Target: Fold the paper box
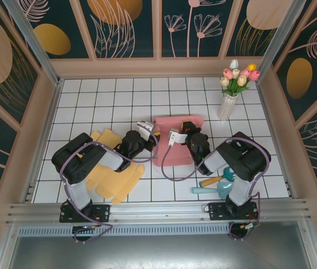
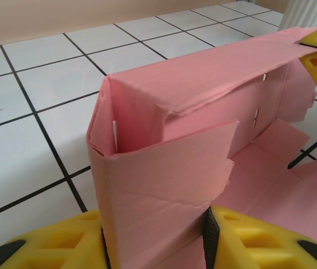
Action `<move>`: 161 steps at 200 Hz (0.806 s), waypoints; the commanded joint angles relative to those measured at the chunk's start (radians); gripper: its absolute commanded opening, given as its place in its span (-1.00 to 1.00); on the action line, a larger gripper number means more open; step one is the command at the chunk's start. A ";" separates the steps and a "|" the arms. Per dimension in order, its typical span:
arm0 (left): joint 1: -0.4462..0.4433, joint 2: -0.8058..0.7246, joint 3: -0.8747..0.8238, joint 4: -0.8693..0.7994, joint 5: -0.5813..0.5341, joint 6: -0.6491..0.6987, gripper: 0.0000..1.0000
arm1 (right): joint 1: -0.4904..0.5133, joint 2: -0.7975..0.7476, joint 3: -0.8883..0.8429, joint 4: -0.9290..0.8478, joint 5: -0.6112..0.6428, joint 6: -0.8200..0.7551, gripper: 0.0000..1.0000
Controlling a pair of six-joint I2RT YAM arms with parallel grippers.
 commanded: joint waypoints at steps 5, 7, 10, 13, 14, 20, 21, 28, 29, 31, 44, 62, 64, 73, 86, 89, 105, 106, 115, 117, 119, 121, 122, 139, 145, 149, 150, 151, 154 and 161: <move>-0.035 0.009 0.025 0.055 0.081 0.001 -0.07 | 0.011 -0.031 -0.003 -0.016 -0.024 0.046 -1.00; -0.034 0.009 0.025 0.056 0.081 0.002 -0.06 | 0.010 -0.031 -0.003 -0.016 -0.023 0.046 -1.00; -0.035 0.009 0.022 0.059 0.083 0.004 -0.07 | 0.010 -0.033 -0.003 -0.020 -0.025 0.047 -1.00; -0.035 0.008 0.019 0.061 0.086 0.004 -0.07 | 0.010 -0.034 -0.004 -0.022 -0.025 0.048 -1.00; -0.035 0.008 0.018 0.061 0.087 0.005 -0.07 | 0.010 -0.034 -0.003 -0.024 -0.026 0.048 -1.00; -0.033 0.004 0.011 0.067 0.093 0.007 -0.08 | 0.011 -0.036 -0.003 -0.026 -0.025 0.051 -1.00; -0.034 0.004 0.009 0.068 0.094 0.007 -0.08 | 0.011 -0.037 -0.003 -0.028 -0.027 0.052 -1.00; -0.034 -0.003 -0.002 0.079 0.106 0.009 -0.08 | 0.010 -0.039 -0.005 -0.031 -0.028 0.056 -1.00; -0.033 -0.003 -0.003 0.080 0.107 0.009 -0.08 | 0.009 -0.039 -0.005 -0.031 -0.029 0.057 -1.00; -0.034 -0.005 -0.006 0.084 0.112 0.010 -0.08 | 0.010 -0.040 -0.005 -0.032 -0.030 0.058 -1.00; -0.034 -0.016 -0.017 0.086 0.135 0.014 -0.08 | 0.010 -0.043 -0.003 -0.041 -0.029 0.064 -1.00; -0.034 -0.020 -0.004 0.059 0.136 0.003 -0.11 | 0.011 -0.047 -0.003 -0.046 -0.033 0.069 -1.00; -0.035 -0.019 -0.001 0.056 0.135 0.000 -0.12 | 0.011 -0.046 -0.003 -0.044 -0.031 0.070 -1.00; -0.035 -0.012 0.014 0.044 0.132 -0.019 -0.17 | 0.010 -0.048 -0.003 -0.044 -0.034 0.075 -1.00; -0.035 0.001 0.040 0.030 0.137 -0.043 -0.22 | 0.010 -0.052 -0.002 -0.046 -0.035 0.082 -1.00; -0.035 0.004 0.044 0.029 0.138 -0.046 -0.22 | 0.010 -0.051 -0.003 -0.046 -0.035 0.084 -1.00; -0.043 0.026 0.068 0.026 0.129 -0.057 -0.23 | 0.011 -0.052 -0.005 -0.046 -0.036 0.089 -1.00; -0.044 0.027 0.071 0.025 0.127 -0.057 -0.23 | 0.010 -0.052 -0.005 -0.046 -0.037 0.090 -1.00; -0.051 0.040 0.085 0.019 0.113 -0.059 -0.24 | 0.010 -0.053 -0.007 -0.043 -0.037 0.093 -1.00; -0.052 0.043 0.087 0.017 0.107 -0.060 -0.24 | 0.010 -0.053 -0.008 -0.043 -0.039 0.094 -1.00; -0.054 0.045 0.090 0.015 0.103 -0.061 -0.24 | 0.010 -0.052 -0.008 -0.043 -0.040 0.095 -1.00; -0.055 0.048 0.093 0.013 0.098 -0.062 -0.24 | 0.010 -0.052 -0.008 -0.043 -0.039 0.096 -1.00; -0.056 0.050 0.096 0.012 0.096 -0.062 -0.24 | 0.010 -0.052 -0.008 -0.043 -0.039 0.096 -1.00; -0.069 0.075 0.128 -0.009 0.069 -0.072 -0.20 | 0.011 -0.052 -0.006 -0.038 -0.041 0.106 -1.00; -0.073 0.084 0.136 -0.015 0.070 -0.075 -0.19 | 0.010 -0.052 -0.005 -0.037 -0.041 0.111 -1.00; -0.074 0.087 0.140 -0.015 0.077 -0.075 -0.18 | 0.011 -0.052 -0.005 -0.036 -0.041 0.115 -1.00; -0.075 0.088 0.140 -0.015 0.078 -0.075 -0.17 | 0.010 -0.052 -0.005 -0.036 -0.041 0.116 -1.00; -0.075 0.089 0.140 -0.015 0.080 -0.074 -0.17 | 0.010 -0.052 -0.005 -0.036 -0.041 0.115 -1.00; -0.075 0.089 0.141 -0.016 0.088 -0.073 -0.15 | 0.010 -0.052 -0.005 -0.036 -0.041 0.117 -1.00; -0.075 0.084 0.134 -0.015 0.095 -0.065 -0.08 | 0.009 -0.053 -0.006 -0.038 -0.042 0.120 -1.00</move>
